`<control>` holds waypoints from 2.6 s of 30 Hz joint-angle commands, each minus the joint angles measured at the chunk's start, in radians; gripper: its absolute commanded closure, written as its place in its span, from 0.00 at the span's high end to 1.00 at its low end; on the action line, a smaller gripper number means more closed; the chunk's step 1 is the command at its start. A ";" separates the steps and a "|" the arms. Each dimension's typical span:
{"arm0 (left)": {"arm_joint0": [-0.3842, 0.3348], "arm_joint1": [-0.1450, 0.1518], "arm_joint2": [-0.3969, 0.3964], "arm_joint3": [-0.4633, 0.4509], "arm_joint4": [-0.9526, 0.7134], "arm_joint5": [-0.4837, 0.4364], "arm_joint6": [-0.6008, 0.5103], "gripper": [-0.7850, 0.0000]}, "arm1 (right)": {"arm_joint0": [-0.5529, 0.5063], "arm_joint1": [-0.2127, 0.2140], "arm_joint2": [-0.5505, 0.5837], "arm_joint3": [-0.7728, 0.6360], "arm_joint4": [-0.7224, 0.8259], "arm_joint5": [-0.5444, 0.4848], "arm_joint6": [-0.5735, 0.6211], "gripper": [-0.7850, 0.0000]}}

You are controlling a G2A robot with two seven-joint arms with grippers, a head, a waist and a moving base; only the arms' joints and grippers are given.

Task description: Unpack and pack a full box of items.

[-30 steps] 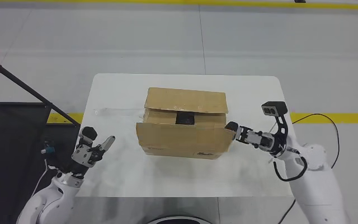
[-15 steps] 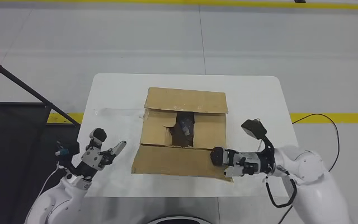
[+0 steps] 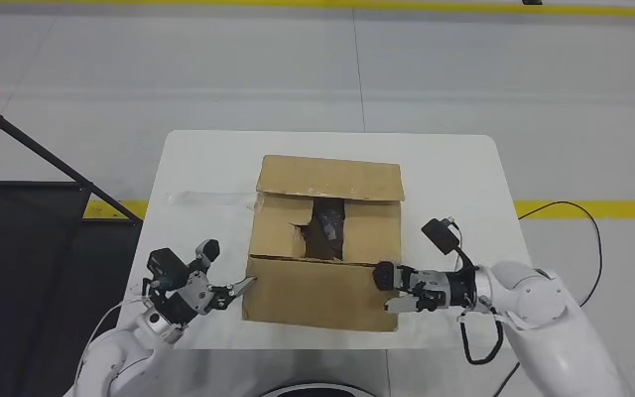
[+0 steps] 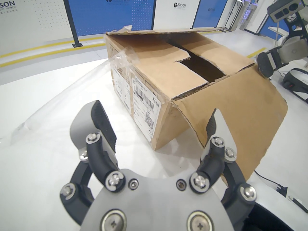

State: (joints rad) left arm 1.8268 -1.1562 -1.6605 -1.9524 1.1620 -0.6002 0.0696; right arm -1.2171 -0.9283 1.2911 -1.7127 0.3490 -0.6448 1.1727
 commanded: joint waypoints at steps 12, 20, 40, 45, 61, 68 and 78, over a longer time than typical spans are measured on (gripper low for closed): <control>-0.022 0.001 0.018 0.016 0.015 0.008 -0.022 1.00 | 0.022 -0.001 0.049 0.039 0.089 0.096 -0.131 1.00; -0.022 0.001 0.018 0.016 0.015 0.008 -0.022 1.00 | 0.022 -0.001 0.049 0.039 0.089 0.096 -0.131 1.00; -0.015 0.002 0.060 0.013 0.026 0.035 0.023 1.00 | 0.292 -0.068 -0.167 0.312 0.291 0.380 -0.150 1.00; -0.009 0.003 0.055 0.014 0.023 0.040 0.031 1.00 | 0.335 -0.083 -0.189 0.349 0.303 0.377 -0.171 1.00; -0.010 0.008 0.058 0.031 0.046 0.048 0.043 1.00 | 0.521 -0.155 -0.276 0.451 0.115 0.276 -0.545 1.00; 0.003 0.008 0.070 0.034 0.081 0.057 0.071 1.00 | 0.631 -0.198 -0.343 0.584 0.038 0.317 -0.653 1.00; 0.013 0.011 0.078 0.038 0.106 0.047 0.092 1.00 | 0.744 -0.262 -0.439 0.762 -0.026 0.366 -0.699 1.00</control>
State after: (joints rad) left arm 1.8387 -1.1450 -1.5827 -1.9141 1.2666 -0.5530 0.1589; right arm -0.4805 -1.1859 0.8595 -0.9647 0.3275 -0.2857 0.4715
